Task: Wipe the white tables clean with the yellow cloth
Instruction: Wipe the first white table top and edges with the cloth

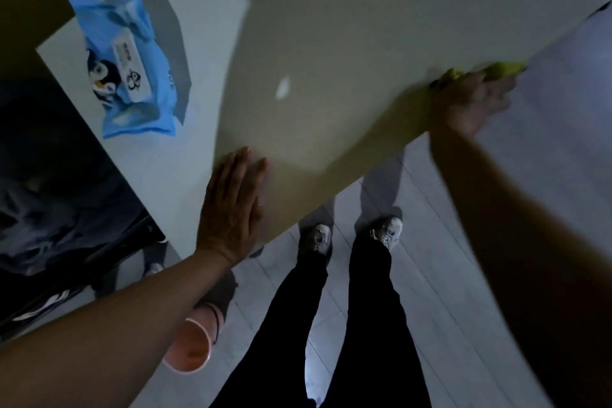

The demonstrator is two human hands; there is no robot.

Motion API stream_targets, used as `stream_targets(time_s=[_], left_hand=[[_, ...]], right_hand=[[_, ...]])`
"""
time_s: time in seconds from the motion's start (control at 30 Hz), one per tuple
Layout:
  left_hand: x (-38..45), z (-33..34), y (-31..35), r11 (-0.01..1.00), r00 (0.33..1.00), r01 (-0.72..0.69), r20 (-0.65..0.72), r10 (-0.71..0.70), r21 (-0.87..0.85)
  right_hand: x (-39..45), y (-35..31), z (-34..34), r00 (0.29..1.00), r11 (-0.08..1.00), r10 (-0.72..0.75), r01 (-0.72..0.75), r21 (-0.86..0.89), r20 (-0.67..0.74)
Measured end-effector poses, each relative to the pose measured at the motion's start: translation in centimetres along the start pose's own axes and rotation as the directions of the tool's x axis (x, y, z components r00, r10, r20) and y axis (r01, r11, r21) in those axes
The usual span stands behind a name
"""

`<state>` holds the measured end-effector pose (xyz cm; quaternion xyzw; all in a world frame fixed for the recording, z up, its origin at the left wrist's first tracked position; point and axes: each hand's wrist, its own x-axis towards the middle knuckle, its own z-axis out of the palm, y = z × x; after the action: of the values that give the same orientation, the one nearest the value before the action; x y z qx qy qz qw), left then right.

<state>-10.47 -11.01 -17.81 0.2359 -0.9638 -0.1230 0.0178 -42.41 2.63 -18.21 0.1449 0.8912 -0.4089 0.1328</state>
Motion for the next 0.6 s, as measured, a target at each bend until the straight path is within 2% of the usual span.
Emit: stream_targets(time_s=[0.03, 0.13, 0.23, 0.3, 0.37, 0.47, 0.6], left_hand=[[0.0, 0.1, -0.1, 1.000, 1.000, -0.016, -0.007, 0.016, 0.006], [0.1, 0.4, -0.1, 0.999, 0.999, -0.040, 0.018, 0.040, -0.001], [-0.1, 0.5, -0.5, 0.999, 0.999, -0.034, 0.042, 0.033, 0.024], [0.1, 0.4, -0.4, 0.999, 0.999, -0.030, 0.039, 0.028, 0.038], [0.3, 0.3, -0.2, 0.999, 0.999, -0.037, 0.022, 0.036, 0.039], [0.0, 0.3, -0.3, 0.999, 0.999, -0.032, 0.005, 0.032, -0.013], [-0.1, 0.5, -0.4, 0.999, 0.999, -0.040, -0.012, 0.039, -0.036]], right_hand=[[-1.6, 0.2, 0.3, 1.000, 1.000, -0.009, 0.010, -0.022, 0.026], [-10.3, 2.2, 2.5, 0.989, 0.986, 0.144, -0.141, 0.092, -0.029], [-22.0, 3.1, 4.0, 0.983, 0.979, 0.137, -0.154, 0.133, 0.124], [-24.7, 3.5, 4.4, 0.969, 0.976, 0.157, -0.182, 0.121, 0.190], [-23.0, 3.5, 4.4, 0.966, 0.969, 0.181, -0.207, 0.132, 0.185], [-15.1, 2.3, 4.1, 0.973, 0.964, 0.231, -0.231, 0.132, 0.019], [-2.2, -0.4, 2.0, 0.961, 0.978, 0.205, -0.197, 0.062, -0.187]])
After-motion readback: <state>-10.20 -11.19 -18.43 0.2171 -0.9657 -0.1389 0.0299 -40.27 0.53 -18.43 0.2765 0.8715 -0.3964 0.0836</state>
